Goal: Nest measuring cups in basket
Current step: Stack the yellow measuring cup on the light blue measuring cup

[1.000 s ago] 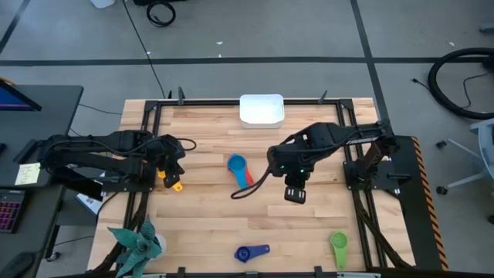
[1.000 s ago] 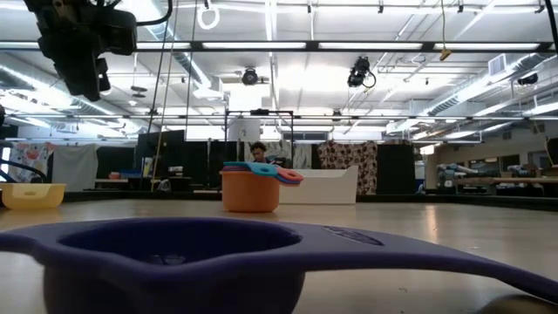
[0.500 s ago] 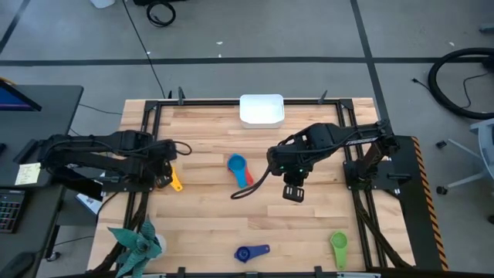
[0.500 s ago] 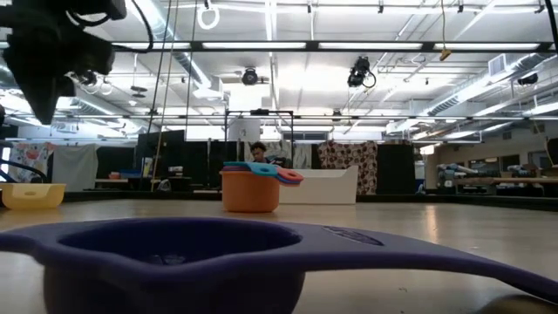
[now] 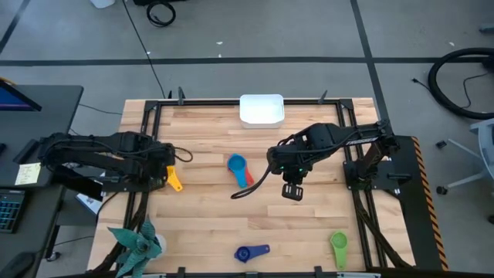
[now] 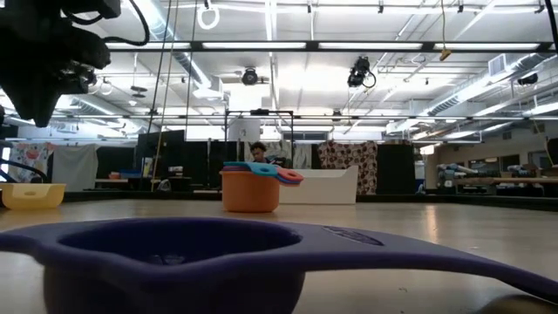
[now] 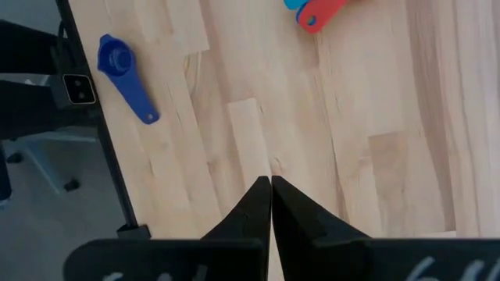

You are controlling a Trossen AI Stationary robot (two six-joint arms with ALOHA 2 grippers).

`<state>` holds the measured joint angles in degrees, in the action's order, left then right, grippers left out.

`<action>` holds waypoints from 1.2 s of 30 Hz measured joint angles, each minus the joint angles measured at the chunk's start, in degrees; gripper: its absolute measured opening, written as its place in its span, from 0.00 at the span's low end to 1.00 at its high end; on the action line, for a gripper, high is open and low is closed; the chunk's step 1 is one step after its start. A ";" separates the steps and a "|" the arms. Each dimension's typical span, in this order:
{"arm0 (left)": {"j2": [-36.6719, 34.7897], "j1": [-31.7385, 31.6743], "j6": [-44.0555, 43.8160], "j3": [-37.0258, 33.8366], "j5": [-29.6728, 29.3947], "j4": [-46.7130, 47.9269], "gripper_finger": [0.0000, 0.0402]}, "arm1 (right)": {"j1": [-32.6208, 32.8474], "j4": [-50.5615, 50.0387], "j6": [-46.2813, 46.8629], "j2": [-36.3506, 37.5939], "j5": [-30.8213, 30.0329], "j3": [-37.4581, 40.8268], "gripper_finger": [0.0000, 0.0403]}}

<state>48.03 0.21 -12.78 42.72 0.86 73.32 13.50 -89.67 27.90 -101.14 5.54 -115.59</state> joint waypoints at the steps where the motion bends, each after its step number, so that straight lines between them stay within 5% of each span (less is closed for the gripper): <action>1: 0.00 0.44 1.19 -0.02 0.01 0.54 0.31 | 0.00 0.00 0.00 0.00 0.00 0.00 0.04; 8: -0.04 3.19 1.20 -0.04 0.79 2.49 0.31 | 0.00 0.00 0.48 0.00 0.00 0.00 0.04; 17: 0.00 4.23 -11.78 -0.04 -0.98 0.91 0.31 | 0.00 0.00 0.48 -0.02 0.02 0.00 0.04; 23: 0.70 3.71 -31.81 -6.51 -0.09 -6.38 0.31 | 0.00 0.02 0.48 -0.02 0.02 0.00 0.04; 36: 0.72 3.25 -57.46 -9.49 -12.68 -15.37 0.31 | 0.00 0.04 -2.47 -0.04 0.04 0.00 0.04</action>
<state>48.75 3.46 -70.24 33.23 -11.82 57.95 13.50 -89.62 25.42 -101.19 5.58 -115.59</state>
